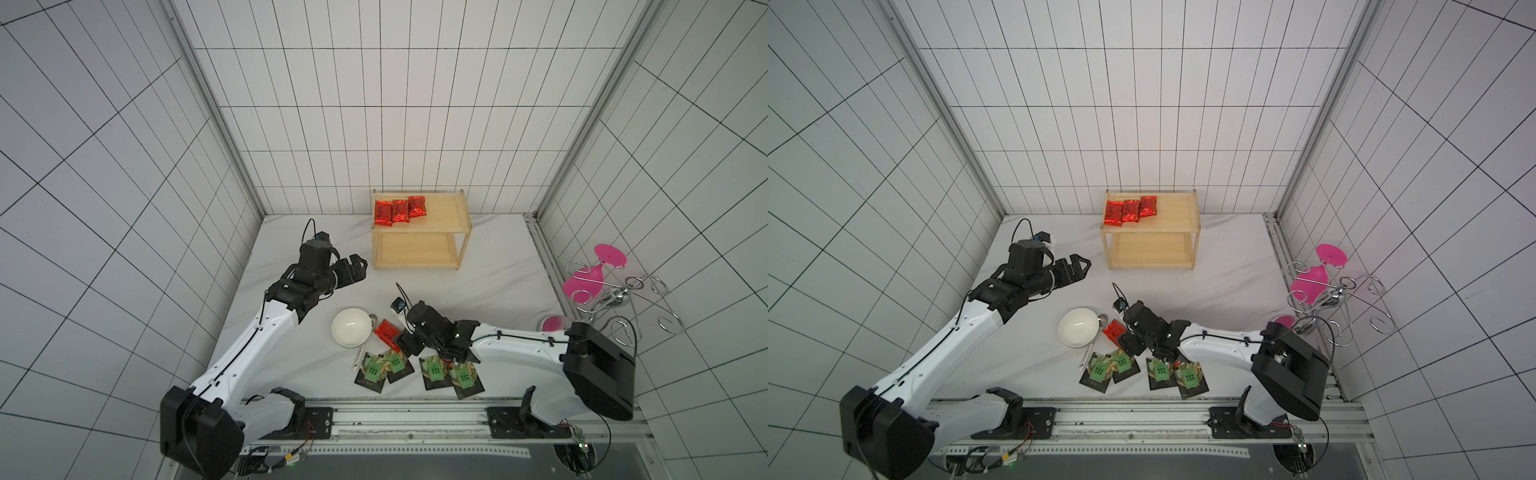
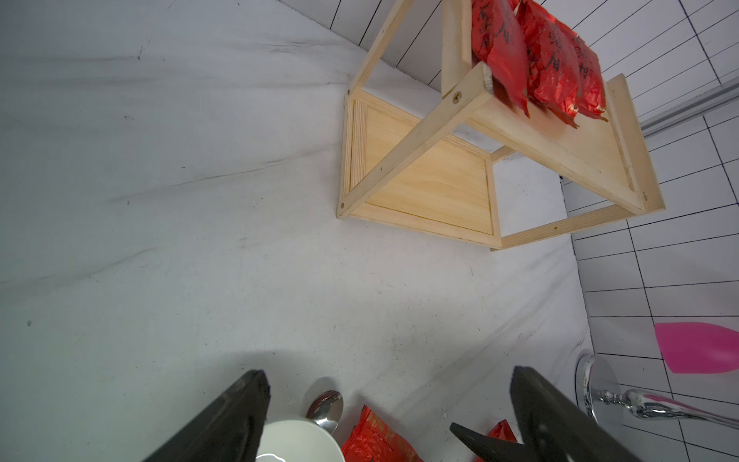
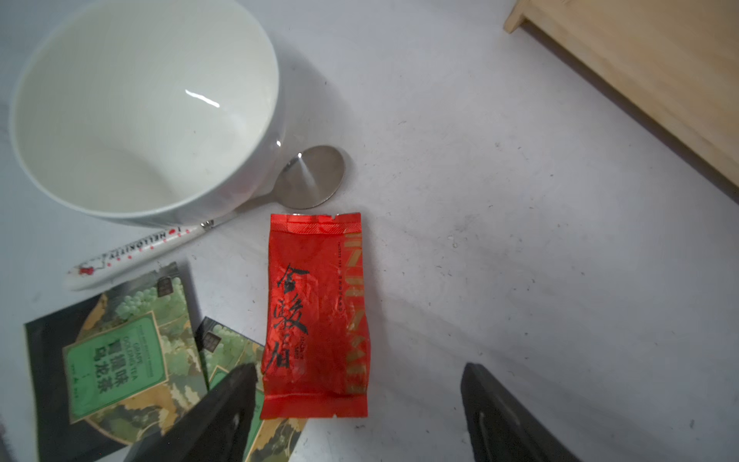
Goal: Place the tea bags on the shelf by color
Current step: Pick up the tea bag from the center of the board.
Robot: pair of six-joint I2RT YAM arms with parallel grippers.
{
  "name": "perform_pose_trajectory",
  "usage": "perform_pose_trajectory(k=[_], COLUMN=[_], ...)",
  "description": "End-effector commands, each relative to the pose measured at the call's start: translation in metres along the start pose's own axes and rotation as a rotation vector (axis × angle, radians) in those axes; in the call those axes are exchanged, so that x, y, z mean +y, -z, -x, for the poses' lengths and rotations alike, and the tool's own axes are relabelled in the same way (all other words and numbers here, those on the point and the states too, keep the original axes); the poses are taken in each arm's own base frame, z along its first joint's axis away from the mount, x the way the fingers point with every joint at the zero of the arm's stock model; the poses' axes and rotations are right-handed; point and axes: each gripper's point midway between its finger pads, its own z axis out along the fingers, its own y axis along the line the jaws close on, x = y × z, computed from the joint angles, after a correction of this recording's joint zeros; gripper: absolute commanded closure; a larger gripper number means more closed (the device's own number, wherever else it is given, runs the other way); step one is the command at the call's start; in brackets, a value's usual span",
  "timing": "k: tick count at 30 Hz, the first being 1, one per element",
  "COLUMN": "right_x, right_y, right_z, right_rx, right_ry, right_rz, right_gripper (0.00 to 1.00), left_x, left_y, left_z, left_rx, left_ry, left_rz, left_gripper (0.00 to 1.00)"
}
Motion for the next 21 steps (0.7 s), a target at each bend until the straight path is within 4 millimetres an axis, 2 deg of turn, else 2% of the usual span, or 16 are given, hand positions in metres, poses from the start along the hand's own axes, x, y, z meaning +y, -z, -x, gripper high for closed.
perform_pose_trajectory(k=[1,5,11,14,17,21], right_x=[0.002,0.003,-0.005,-0.016,-0.032,-0.058], right_y=[-0.011,-0.023,-0.041,-0.04,-0.039,-0.039], right_z=[0.02,0.02,0.011,0.008,0.003,-0.009], right_rx=[-0.037,-0.027,0.009,0.007,0.012,0.034], right_ry=[0.054,0.056,0.014,-0.02,-0.047,-0.095], right_rz=[-0.038,-0.046,-0.064,-0.076,-0.102,-0.144], right_gripper=[0.12,0.08,0.08,0.11,0.18,0.19], left_x=[0.002,0.003,0.004,0.007,0.007,0.004], left_y=[-0.002,-0.003,-0.004,-0.004,-0.005,-0.009], left_z=[-0.003,-0.005,-0.005,-0.007,-0.008,-0.013], left_rx=[0.01,0.021,0.032,0.037,0.041,0.064], left_ry=[0.009,0.007,0.003,0.005,0.01,0.017], left_rz=[-0.01,-0.012,-0.017,-0.015,-0.021,-0.041], left_gripper=[0.02,0.02,0.02,0.02,0.02,0.02])
